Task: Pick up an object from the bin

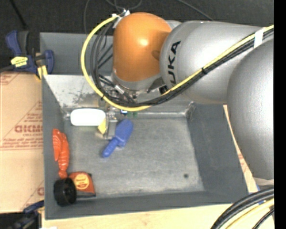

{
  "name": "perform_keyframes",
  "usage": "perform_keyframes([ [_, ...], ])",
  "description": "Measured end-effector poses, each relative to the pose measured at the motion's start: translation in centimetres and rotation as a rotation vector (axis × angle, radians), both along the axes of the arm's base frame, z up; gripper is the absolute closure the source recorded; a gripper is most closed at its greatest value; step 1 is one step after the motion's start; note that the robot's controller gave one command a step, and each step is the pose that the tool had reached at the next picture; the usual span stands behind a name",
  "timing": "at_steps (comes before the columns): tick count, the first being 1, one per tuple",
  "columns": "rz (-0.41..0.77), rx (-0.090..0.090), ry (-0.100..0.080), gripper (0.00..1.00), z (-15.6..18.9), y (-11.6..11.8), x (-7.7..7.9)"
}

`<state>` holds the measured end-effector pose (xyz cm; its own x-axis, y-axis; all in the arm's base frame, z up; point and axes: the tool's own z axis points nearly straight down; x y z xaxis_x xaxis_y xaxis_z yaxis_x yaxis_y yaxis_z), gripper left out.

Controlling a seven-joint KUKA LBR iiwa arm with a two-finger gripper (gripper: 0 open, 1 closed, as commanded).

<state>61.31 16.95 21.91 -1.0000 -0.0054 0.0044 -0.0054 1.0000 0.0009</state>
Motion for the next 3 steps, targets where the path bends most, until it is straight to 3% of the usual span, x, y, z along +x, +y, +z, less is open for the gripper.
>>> perform_keyframes([
  [1,-0.003,0.001,-0.008,0.00,0.5,-0.1,0.1],
  [2,0.033,0.000,-0.010,0.00,-3.8,-3.8,-1.5],
  [3,0.071,-0.003,-0.005,0.00,-5.3,-4.9,0.0],
])
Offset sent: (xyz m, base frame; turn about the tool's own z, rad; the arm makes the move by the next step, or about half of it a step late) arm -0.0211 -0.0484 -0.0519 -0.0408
